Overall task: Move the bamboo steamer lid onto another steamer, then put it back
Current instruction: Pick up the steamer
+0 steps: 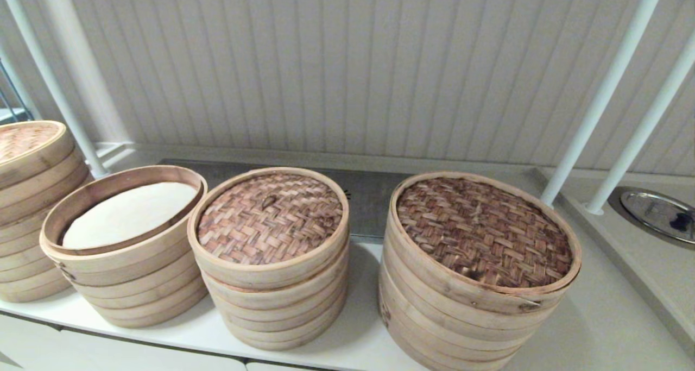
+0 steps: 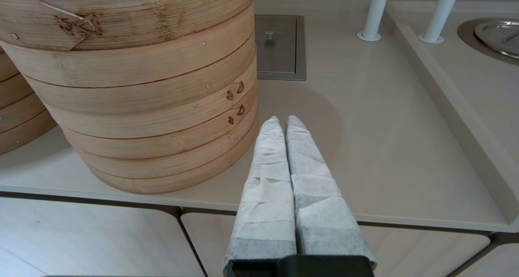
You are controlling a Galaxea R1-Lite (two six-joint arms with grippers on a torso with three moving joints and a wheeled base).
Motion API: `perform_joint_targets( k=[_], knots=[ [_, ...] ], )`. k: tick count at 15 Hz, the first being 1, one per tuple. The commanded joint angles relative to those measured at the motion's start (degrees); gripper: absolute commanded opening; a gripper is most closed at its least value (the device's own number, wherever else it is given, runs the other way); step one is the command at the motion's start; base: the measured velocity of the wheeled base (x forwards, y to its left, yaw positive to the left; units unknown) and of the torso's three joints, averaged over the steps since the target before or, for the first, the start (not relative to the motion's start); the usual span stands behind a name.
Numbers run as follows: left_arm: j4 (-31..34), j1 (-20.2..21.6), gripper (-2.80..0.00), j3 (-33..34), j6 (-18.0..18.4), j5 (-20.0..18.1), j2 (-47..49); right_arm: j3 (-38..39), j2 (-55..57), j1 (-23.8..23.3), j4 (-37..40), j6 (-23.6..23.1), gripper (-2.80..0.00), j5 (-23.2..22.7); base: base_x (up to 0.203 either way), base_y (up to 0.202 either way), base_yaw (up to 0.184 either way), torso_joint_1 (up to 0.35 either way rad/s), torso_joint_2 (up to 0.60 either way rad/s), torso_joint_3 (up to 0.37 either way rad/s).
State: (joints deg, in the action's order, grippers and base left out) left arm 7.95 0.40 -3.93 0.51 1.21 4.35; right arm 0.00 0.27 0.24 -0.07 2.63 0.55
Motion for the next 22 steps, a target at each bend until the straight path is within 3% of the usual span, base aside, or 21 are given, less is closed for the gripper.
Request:
perform_joint_targets(
  k=[1,15,22],
  knots=[
    [0.63,-0.05,-2.8,-0.27,0.03,-0.13,-3.19,0.18,0.08,0.02,-0.01,0.0,-2.8,0.03,0.0,0.0,0.0,0.0,0.0,0.0],
    [-0.3,-0.31,-2.8,0.59,-0.69,-0.86,-4.35,0.18,0.08,0.02,-0.01,0.0,-2.8,0.07,0.0,0.0,0.0,0.0,0.0,0.0],
    [0.26,-0.23,-2.8,0.09,1.21,-0.77,-3.61,0.18,0.08,0.02,-0.01,0.0,-2.8,0.07,0.0,0.0,0.0,0.0,0.0,0.0]
  ],
)
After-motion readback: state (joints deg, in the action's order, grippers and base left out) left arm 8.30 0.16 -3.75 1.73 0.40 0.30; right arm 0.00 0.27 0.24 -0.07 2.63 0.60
